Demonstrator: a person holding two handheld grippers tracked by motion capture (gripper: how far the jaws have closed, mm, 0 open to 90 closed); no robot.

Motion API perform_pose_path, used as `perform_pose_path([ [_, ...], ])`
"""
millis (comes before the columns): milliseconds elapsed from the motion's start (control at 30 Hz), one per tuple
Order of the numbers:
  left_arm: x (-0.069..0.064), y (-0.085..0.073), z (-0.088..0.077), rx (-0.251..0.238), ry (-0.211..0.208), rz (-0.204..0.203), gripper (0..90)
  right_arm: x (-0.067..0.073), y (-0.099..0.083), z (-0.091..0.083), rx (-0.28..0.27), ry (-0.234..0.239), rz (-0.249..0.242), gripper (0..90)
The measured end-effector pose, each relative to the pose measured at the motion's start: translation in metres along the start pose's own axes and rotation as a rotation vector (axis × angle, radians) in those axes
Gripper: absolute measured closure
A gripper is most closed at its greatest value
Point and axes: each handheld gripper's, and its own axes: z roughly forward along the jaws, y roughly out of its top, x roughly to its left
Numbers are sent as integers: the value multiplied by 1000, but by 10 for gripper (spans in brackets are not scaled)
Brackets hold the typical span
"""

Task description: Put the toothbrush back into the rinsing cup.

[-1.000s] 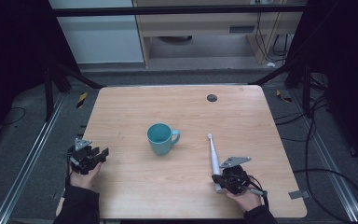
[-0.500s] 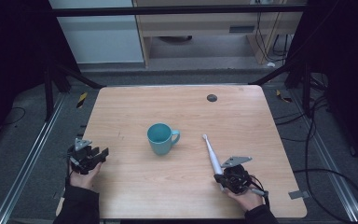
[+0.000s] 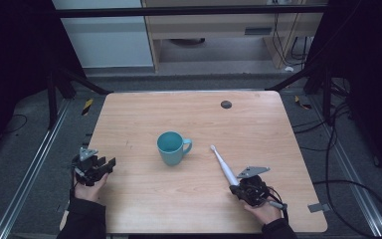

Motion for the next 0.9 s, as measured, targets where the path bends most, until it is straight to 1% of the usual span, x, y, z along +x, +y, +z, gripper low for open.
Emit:
perform_pose_path([
  [33, 0, 0, 0, 0, 0, 0, 559, 0, 1, -1, -13, -5, 0, 900],
  [67, 0, 0, 0, -1, 0, 0, 559, 0, 1, -1, -13, -5, 0, 900],
  [100, 1, 0, 0, -1, 1, 0, 559, -1, 3, -5, -39, -3, 9, 898],
  [133, 1, 0, 0, -1, 1, 0, 559, -1, 3, -5, -39, -3, 9, 898],
  [167, 1, 0, 0, 1, 1, 0, 559, -2, 3, -7, -46, -12, 12, 875],
  [200, 2, 0, 1, 1, 0, 0, 559, -4, 5, -9, -68, -16, 18, 856],
  [300, 1, 0, 2, 5, -1, 5, 560, -9, 9, -17, -106, -39, 36, 777],
  [467, 1, 0, 3, 4, -5, 18, 557, -18, 18, -29, -143, -81, 61, 647],
  [533, 1, 0, 4, 3, -5, 21, 554, -21, 23, -32, -142, -94, 71, 604],
  [567, 1, 0, 4, 6, -3, 24, 551, -23, 28, -35, -139, -112, 79, 546],
  [633, 1, 0, 4, 5, -2, 27, 550, -23, 30, -35, -136, -116, 80, 532],
  [667, 0, 0, 4, 6, -2, 30, 548, -24, 34, -36, -123, -124, 78, 508],
  [767, 0, 1, 4, 5, -1, 37, 540, -24, 41, -36, -83, -140, 75, 487],
  [800, -1, 1, 4, 5, 1, 40, 538, -24, 42, -36, -81, -146, 73, 481],
  [833, 0, 1, 5, 8, 3, 43, 532, -25, 47, -34, -47, -147, 75, 449],
  [867, 0, 1, 5, 8, 3, 43, 530, -25, 47, -34, -47, -147, 75, 449],
  [900, 0, 1, 5, 10, 5, 44, 530, -25, 48, -33, -31, -146, 75, 436],
])
